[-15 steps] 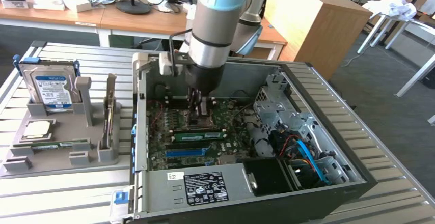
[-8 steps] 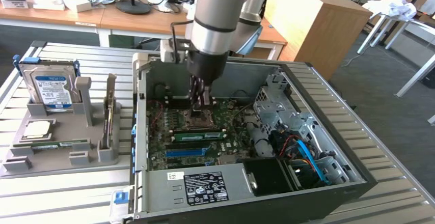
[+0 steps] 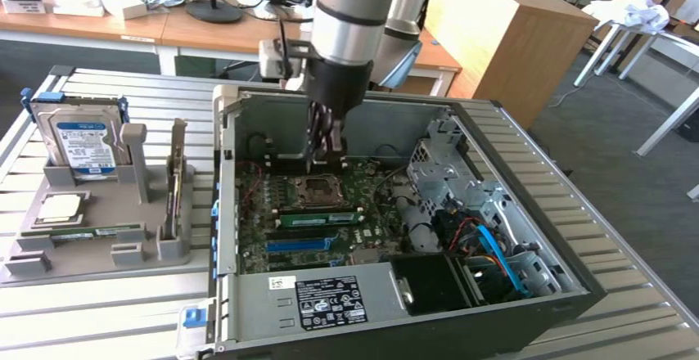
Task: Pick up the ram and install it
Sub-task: 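Press down the ram until it locks into place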
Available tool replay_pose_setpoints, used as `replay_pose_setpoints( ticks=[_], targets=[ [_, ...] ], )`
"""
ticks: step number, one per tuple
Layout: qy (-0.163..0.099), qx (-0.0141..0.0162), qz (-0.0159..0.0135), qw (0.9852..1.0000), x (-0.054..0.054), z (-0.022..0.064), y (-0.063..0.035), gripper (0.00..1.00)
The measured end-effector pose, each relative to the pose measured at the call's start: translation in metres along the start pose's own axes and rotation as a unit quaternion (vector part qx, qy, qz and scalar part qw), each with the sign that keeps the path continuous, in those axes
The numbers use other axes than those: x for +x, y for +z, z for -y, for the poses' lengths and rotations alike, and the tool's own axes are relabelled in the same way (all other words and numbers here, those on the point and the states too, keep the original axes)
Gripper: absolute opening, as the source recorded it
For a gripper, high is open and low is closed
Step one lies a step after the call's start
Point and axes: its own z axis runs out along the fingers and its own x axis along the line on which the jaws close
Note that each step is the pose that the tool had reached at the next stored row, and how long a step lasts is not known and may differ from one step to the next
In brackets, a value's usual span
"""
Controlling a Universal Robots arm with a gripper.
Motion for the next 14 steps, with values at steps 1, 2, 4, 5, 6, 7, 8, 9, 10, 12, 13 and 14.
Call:
replay_pose_setpoints(
  ticks=[1, 2, 4, 5, 6, 7, 8, 9, 10, 12, 13, 14],
  targets=[
    [0.000, 0.0000, -0.0001, 1.0000, 0.000, 0.0000, -0.0034, 0.10],
    [0.000, 0.0000, -0.0002, 1.0000, 0.000, -0.0001, -0.0063, 0.10],
    [0.000, 0.0000, -0.0004, 1.0000, 0.000, -0.0002, -0.0115, 0.10],
    [0.000, 0.0000, -0.0005, 1.0000, 0.000, -0.0002, -0.0137, 0.10],
    [0.000, 0.0000, -0.0005, 1.0000, 0.000, -0.0002, -0.0156, 0.10],
    [0.000, 0.0000, -0.0005, 1.0000, 0.000, -0.0002, -0.0167, 0.10],
    [0.000, 0.0000, -0.0005, 1.0000, 0.000, -0.0002, -0.0168, 0.10],
    [0.000, 0.0000, -0.0005, 1.0000, 0.000, -0.0002, -0.0168, 0.10],
    [0.000, 0.0000, -0.0005, 1.0000, 0.000, -0.0002, -0.0168, 0.10],
    [0.000, 0.0000, -0.0005, 1.0000, 0.000, -0.0002, -0.0169, 0.10],
    [0.000, -0.0001, -0.0007, 1.0000, 0.000, 0.0008, -0.0170, 0.10],
    [0.000, -0.0001, -0.0007, 1.0000, 0.000, 0.0026, -0.0170, 0.10]
  ],
)
